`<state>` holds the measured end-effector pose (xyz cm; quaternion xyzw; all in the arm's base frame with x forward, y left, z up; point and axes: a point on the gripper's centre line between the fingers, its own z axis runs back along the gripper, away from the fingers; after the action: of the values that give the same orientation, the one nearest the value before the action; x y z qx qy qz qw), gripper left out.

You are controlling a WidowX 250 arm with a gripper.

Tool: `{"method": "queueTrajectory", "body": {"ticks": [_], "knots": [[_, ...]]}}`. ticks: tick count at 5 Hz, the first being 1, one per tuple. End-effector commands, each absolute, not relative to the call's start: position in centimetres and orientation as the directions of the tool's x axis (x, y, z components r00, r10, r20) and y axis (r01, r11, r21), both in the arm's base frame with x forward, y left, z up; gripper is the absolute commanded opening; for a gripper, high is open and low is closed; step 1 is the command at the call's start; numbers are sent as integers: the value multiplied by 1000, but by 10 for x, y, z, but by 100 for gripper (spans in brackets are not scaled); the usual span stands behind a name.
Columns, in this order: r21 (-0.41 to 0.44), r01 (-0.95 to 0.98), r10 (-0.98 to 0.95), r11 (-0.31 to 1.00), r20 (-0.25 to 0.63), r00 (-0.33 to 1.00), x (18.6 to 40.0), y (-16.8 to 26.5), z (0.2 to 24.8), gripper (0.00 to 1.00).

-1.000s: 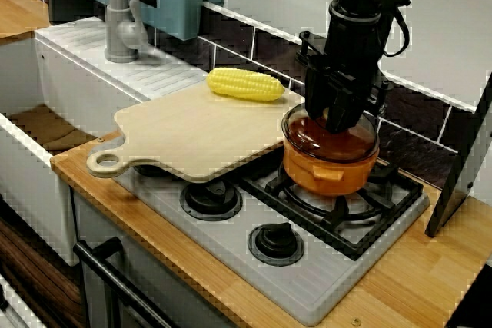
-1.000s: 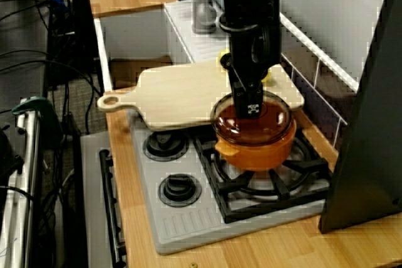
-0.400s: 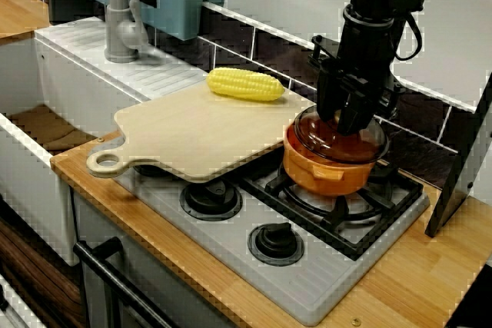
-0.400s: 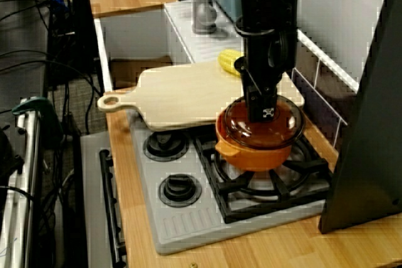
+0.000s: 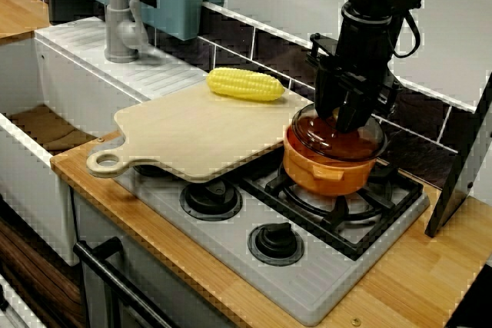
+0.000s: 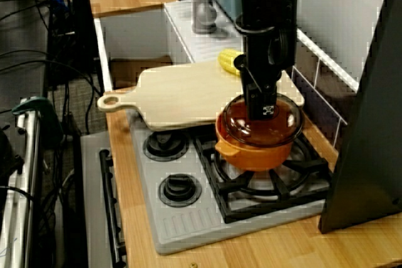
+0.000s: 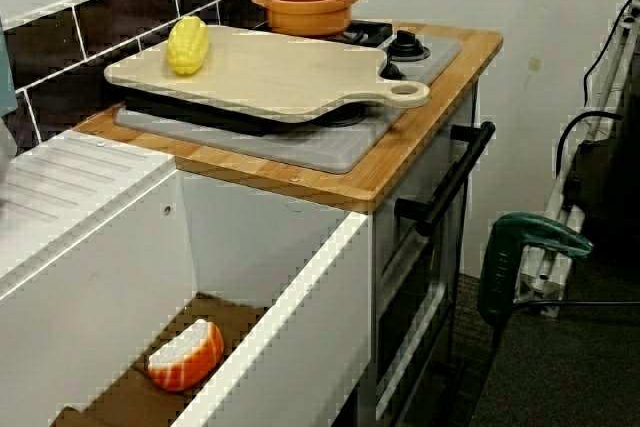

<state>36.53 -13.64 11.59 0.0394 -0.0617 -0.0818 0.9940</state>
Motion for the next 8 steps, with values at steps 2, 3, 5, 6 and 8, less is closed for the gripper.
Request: {"method": "queueTrajectory", "body": {"ticks": [2, 3, 5, 6, 8], "knots": [[84, 168, -180, 982, 164, 970, 357, -130, 141, 100], [79, 165, -176, 983, 161, 971, 352, -128, 145, 100], [52, 163, -170, 985, 177, 969, 347, -125, 157, 100], [50, 169, -176, 984, 190, 966, 345, -126, 160, 100], [43, 158, -163, 987, 202, 966, 354, -129, 154, 100]]}}
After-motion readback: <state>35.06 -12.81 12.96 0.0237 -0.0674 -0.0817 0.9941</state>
